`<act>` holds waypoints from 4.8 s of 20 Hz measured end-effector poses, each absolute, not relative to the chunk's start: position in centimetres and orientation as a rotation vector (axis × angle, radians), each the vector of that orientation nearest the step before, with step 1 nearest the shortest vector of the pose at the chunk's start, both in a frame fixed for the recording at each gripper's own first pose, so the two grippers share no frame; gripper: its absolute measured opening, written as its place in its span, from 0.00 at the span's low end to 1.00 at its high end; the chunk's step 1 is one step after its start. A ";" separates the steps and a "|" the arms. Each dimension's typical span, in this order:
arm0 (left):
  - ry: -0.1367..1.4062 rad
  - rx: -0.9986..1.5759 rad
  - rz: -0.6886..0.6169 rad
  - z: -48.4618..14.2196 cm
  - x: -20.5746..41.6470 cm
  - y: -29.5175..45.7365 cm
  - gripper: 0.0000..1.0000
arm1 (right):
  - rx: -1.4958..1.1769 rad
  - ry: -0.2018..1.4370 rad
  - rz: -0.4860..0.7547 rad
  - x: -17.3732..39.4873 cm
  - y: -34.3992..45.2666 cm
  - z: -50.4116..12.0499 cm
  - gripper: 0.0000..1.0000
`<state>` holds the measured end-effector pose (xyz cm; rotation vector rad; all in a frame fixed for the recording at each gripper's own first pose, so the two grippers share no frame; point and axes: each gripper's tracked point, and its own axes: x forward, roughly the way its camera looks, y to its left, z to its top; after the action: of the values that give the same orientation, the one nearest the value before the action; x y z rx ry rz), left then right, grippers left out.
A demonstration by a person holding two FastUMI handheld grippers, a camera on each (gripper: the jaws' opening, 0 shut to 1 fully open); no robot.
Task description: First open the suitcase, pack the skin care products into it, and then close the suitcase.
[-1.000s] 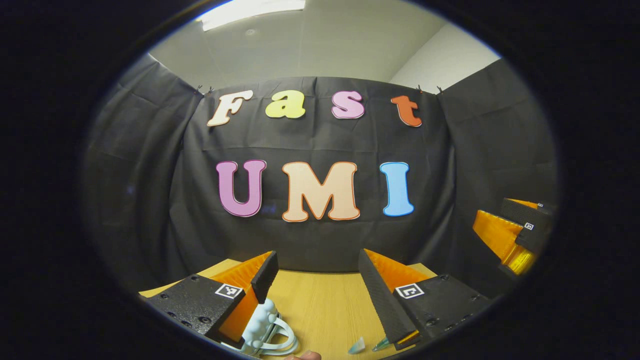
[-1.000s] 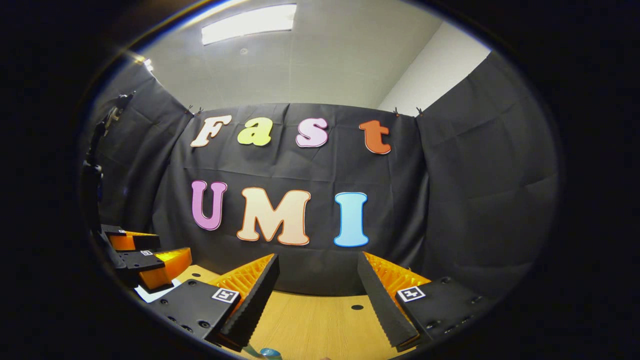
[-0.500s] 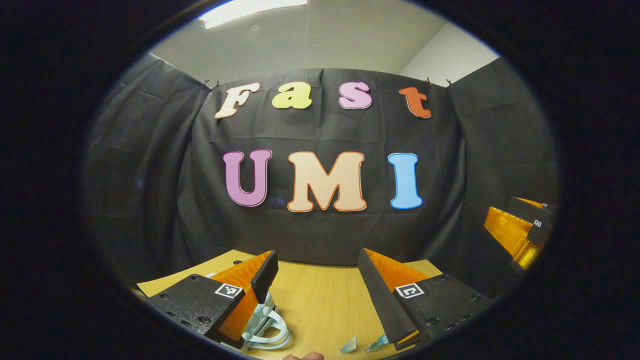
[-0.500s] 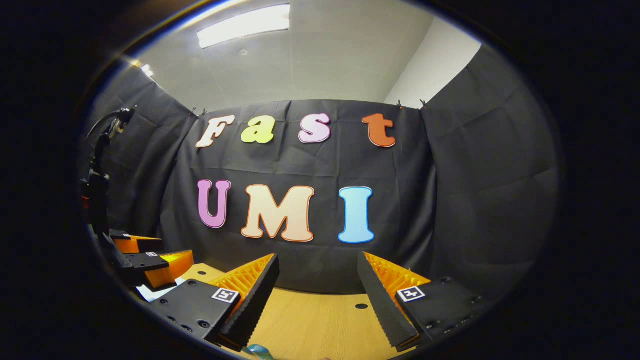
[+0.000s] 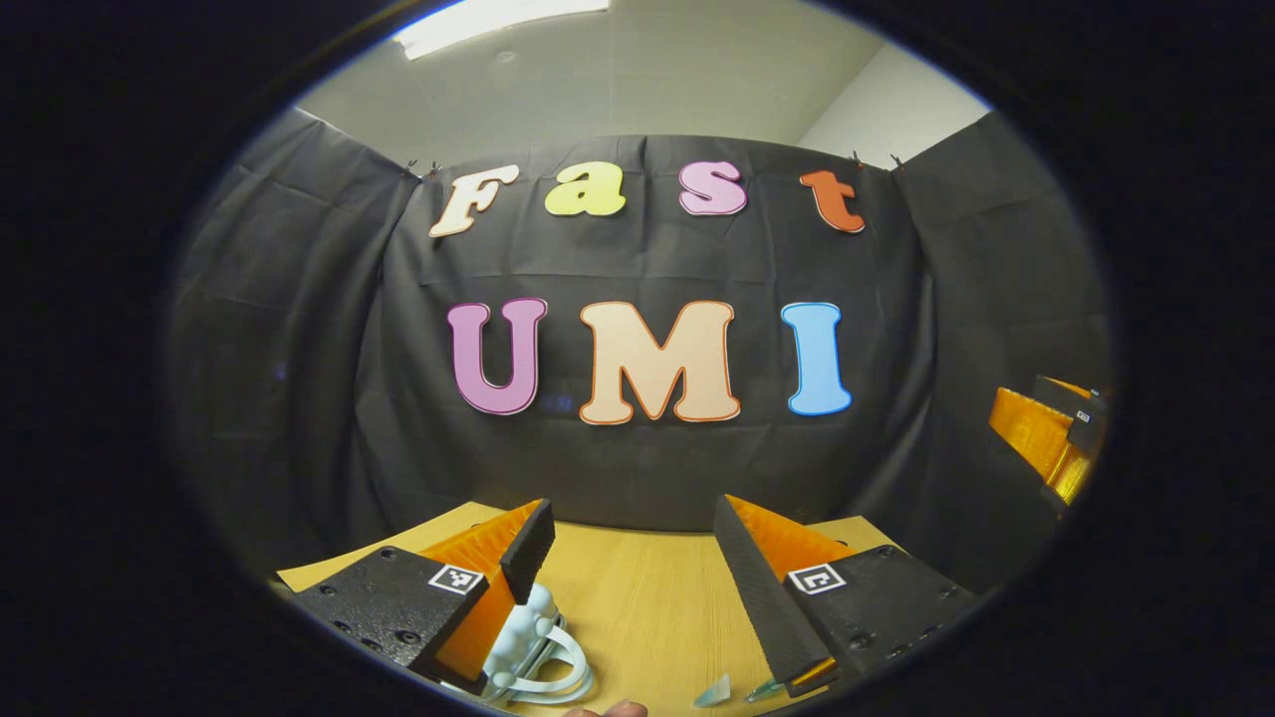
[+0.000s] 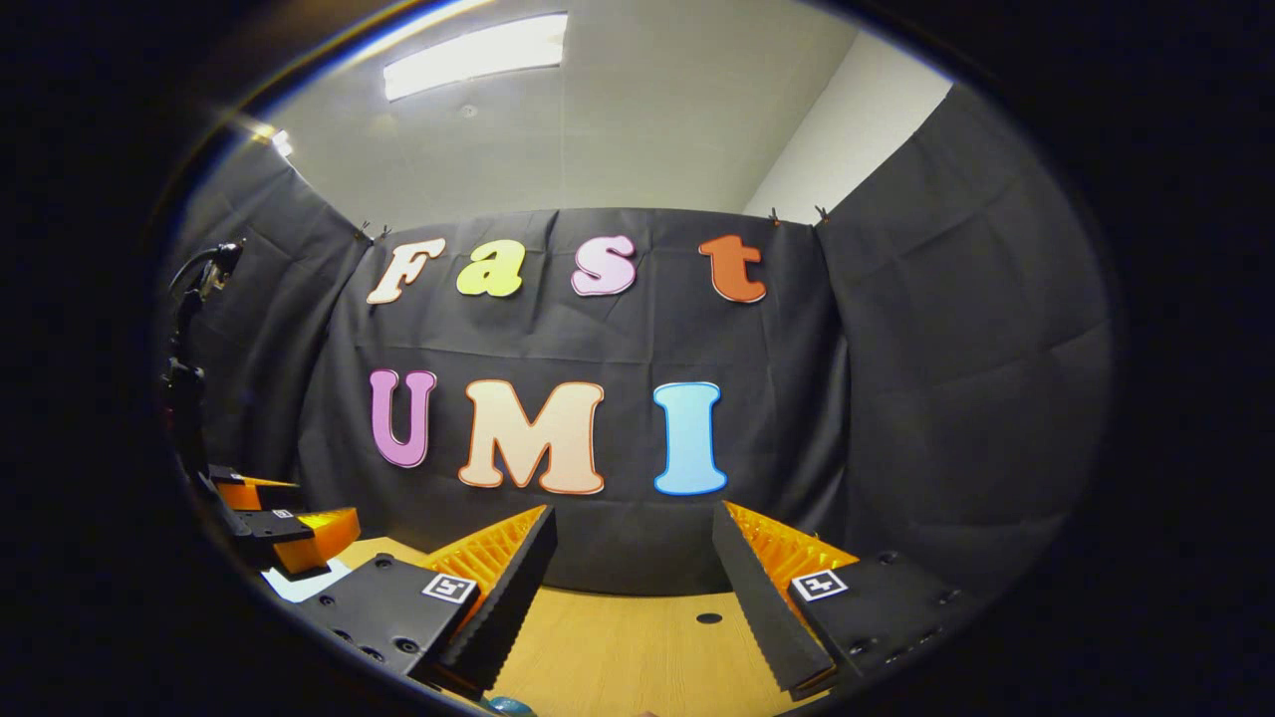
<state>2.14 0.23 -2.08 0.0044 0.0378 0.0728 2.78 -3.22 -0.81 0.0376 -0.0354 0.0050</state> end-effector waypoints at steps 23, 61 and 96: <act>0.364 0.016 0.058 -14.8 2.3 4.2 0.95 | 0.029 0.093 -0.010 3.6 0.4 -4.8 0.98; 1.030 0.037 -0.038 -33.0 0.0 5.4 0.06 | -0.047 0.219 -0.038 2.5 0.9 -9.8 0.99; 0.595 0.056 0.176 -9.2 4.9 36.9 0.02 | 0.030 0.163 0.055 6.4 16.6 -10.4 0.99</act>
<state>4.90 36.92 -9.18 0.0557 0.5952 0.1764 6.45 16.57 -10.40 0.0296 0.1626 0.0549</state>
